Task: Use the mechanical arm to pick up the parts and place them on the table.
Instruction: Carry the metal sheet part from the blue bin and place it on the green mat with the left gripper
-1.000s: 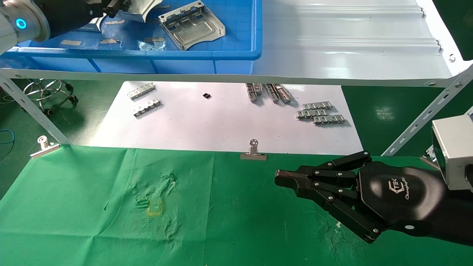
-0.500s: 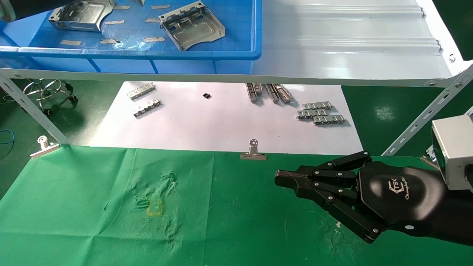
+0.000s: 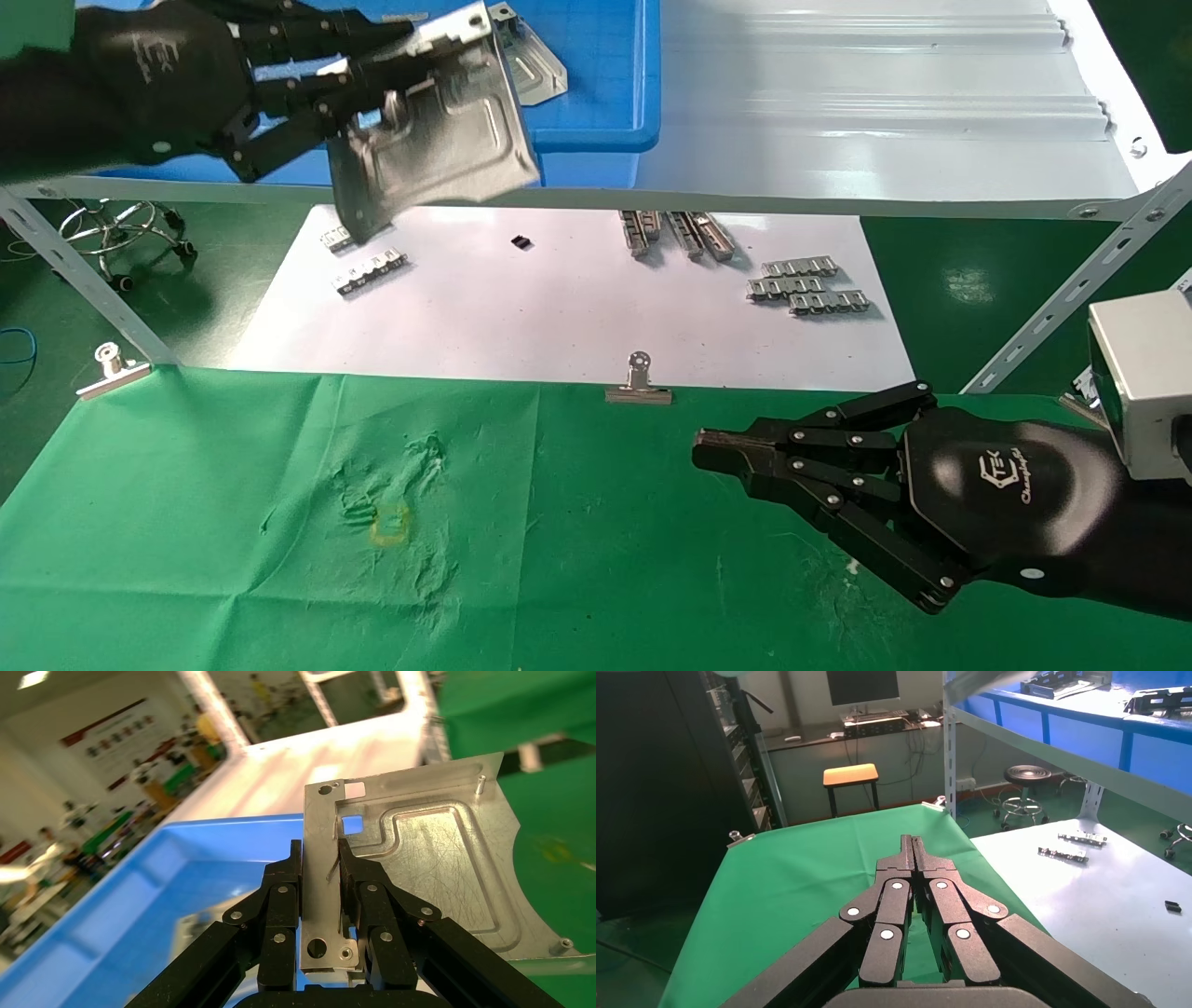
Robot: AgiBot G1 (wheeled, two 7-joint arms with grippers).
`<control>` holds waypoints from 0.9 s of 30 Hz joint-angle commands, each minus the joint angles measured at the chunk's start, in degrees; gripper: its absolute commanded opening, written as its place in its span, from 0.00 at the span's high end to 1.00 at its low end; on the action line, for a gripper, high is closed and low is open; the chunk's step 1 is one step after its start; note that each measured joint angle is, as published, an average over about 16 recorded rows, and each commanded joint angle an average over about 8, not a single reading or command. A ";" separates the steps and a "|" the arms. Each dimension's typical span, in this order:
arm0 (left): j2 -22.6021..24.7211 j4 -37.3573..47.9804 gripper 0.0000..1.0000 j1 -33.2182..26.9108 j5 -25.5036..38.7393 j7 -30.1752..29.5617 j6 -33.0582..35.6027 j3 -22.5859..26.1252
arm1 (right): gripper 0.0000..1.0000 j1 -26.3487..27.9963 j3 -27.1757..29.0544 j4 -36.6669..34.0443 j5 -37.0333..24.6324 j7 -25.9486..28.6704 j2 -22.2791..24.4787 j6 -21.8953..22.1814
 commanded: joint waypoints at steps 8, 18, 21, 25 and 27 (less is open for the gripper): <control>-5.23 -11.51 1.00 8.88 -4.11 1.67 3.18 5.84 | 1.00 0.00 0.00 0.00 0.00 0.00 0.00 0.00; -8.27 -13.81 1.00 16.19 -3.15 5.77 2.01 14.77 | 1.00 0.00 0.00 0.00 0.00 0.00 0.00 0.00; -7.86 -12.20 1.00 17.03 -1.32 8.70 1.80 16.83 | 1.00 0.00 0.00 0.00 0.00 0.00 0.00 0.00; -7.10 -9.95 1.00 17.48 0.43 12.74 1.84 18.92 | 1.00 0.00 0.00 0.00 0.00 0.00 0.00 0.00; -6.69 -8.84 1.00 17.51 0.99 14.50 1.91 19.80 | 1.00 0.00 0.00 0.00 0.00 0.00 0.00 0.00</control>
